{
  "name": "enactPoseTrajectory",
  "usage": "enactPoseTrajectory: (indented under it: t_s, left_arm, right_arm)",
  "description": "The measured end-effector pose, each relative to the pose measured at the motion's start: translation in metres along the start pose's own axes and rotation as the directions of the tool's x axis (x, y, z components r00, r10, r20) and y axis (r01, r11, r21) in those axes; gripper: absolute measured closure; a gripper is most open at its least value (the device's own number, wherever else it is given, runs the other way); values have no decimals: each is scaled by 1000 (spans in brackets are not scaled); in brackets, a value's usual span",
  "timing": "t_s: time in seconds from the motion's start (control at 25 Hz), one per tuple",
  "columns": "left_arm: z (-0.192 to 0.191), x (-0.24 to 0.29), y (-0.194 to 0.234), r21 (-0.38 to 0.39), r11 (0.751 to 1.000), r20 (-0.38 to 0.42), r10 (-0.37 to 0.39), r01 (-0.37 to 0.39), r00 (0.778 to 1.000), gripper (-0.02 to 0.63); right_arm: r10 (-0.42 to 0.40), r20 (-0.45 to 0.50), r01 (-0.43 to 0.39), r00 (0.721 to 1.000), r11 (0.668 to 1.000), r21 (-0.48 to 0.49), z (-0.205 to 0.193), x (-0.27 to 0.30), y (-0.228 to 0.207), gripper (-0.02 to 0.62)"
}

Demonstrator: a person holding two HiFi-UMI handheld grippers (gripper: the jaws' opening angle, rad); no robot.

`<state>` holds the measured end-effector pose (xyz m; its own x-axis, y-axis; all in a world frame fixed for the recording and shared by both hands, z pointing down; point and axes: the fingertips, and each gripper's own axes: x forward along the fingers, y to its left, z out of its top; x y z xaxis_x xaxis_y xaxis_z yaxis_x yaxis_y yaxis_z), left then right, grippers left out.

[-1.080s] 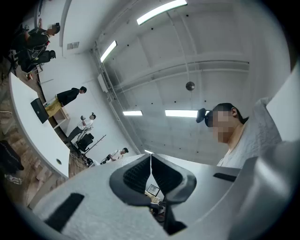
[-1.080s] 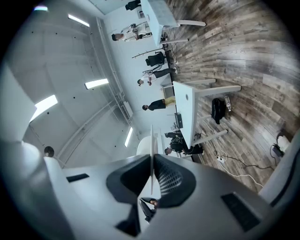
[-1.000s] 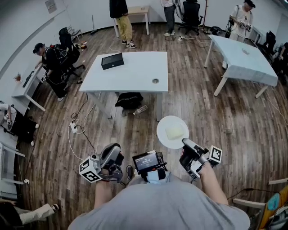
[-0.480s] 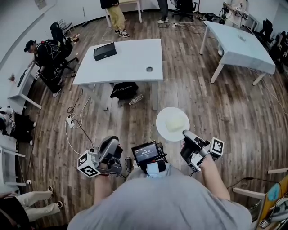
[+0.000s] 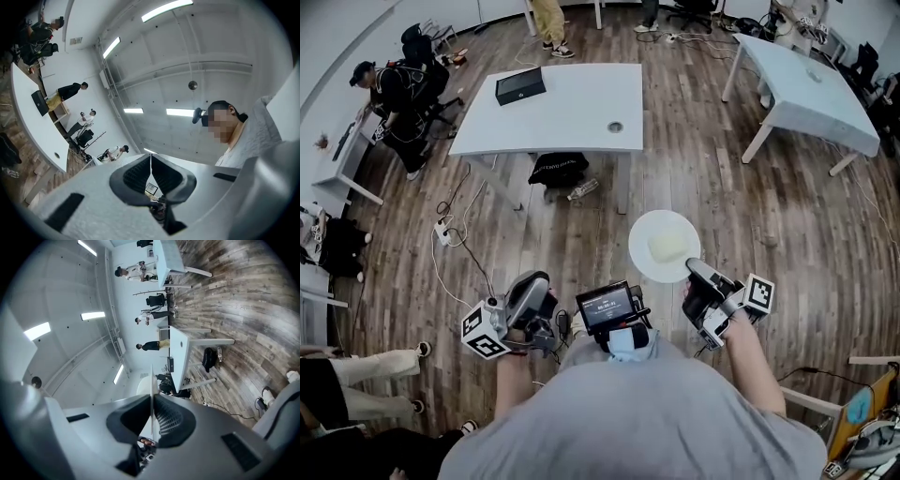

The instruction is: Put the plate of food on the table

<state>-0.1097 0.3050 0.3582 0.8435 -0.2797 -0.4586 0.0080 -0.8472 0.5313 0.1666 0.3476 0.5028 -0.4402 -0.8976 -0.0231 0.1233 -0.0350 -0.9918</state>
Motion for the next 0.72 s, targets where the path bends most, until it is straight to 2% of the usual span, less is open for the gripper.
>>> enactPoseTrajectory:
  t_s: [0.16,0.36,0.72]
  left_arm:
    - [-2,1,-1,3,1000,12,12,-12,1000,584]
    - [0,5,-2,-1,1000,16,9,-9,1000,584]
    - [-1,5,-2,4,1000,11,17,-17,1000,584]
  right_arm:
    - [-10,-36,10,999,1000,-27,5,5,6,555]
    - [20,-97,-28,995,996,-82,0,20,23,555]
    - [-4,-125,-9,992,995,-99,1,25,23,555]
